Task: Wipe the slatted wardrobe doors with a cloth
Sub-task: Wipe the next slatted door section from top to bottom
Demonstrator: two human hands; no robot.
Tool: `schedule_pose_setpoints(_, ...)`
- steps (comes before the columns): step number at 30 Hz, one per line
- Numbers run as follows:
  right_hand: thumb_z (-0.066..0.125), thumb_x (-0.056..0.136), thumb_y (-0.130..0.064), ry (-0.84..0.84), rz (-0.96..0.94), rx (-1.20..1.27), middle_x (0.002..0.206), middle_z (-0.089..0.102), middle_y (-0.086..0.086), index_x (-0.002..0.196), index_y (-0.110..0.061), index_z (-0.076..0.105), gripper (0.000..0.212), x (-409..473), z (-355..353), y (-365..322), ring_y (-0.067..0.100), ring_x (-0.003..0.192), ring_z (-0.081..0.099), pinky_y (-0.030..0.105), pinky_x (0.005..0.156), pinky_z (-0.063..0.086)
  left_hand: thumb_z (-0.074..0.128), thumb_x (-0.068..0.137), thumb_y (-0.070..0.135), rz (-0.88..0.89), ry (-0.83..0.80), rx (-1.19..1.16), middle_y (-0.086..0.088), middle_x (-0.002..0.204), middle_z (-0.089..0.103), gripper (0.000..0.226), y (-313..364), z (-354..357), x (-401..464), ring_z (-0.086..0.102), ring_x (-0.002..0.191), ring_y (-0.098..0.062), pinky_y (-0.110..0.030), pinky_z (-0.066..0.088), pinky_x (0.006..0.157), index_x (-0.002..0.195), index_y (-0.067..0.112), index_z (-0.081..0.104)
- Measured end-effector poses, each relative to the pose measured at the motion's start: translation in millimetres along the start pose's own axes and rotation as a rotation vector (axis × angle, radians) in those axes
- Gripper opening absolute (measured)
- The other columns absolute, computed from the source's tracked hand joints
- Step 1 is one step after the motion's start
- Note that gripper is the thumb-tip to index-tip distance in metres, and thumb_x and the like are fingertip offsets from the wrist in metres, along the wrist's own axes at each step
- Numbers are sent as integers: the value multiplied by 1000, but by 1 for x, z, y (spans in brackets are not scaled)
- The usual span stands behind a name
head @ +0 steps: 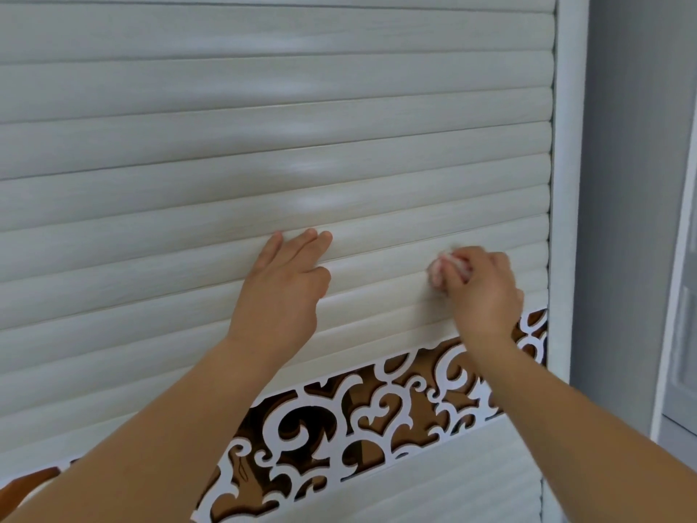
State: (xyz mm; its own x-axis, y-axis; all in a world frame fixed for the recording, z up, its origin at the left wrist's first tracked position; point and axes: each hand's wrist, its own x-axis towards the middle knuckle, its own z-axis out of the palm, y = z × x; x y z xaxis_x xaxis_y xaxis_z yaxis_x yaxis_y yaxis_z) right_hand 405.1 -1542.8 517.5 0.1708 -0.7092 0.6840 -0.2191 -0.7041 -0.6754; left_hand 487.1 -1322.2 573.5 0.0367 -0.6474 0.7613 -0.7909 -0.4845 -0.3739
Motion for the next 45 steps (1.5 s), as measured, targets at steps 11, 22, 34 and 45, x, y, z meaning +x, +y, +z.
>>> schedule_pose_setpoints(11,61,89,-31,74,-91,89,94,63,-3,92,-30,69,9,-47,22,-44,21,86,55,30,73,26,66,48,-22,-37,-58,-29,-22,121,59,32,6,-2,0,53,117,-39,-59,31,100,55,8,59)
schedule_pose_setpoints(22,60,91,-29,10,-213,4,104,63,6,99,-29,71,13,-30,16,-15,28,91,56,33,76,36,55,71,-14,-86,-207,-48,-10,147,35,24,5,-13,1,24,140,-24,-41,4,115,71,9,64)
schedule_pose_setpoints(34,38,99,-15,-111,-270,257,129,40,14,127,-2,45,31,-81,29,-55,24,120,44,37,100,45,44,84,1,-189,-356,42,5,157,1,29,18,-28,5,-7,143,-10,-41,-4,116,98,20,62)
schedule_pose_setpoints(45,59,83,-20,-211,-689,-428,155,19,10,149,-15,11,81,-56,29,3,24,141,11,55,113,5,56,74,-2,-213,-287,231,-8,155,16,23,32,-11,-8,6,144,-20,-58,-7,111,88,15,64)
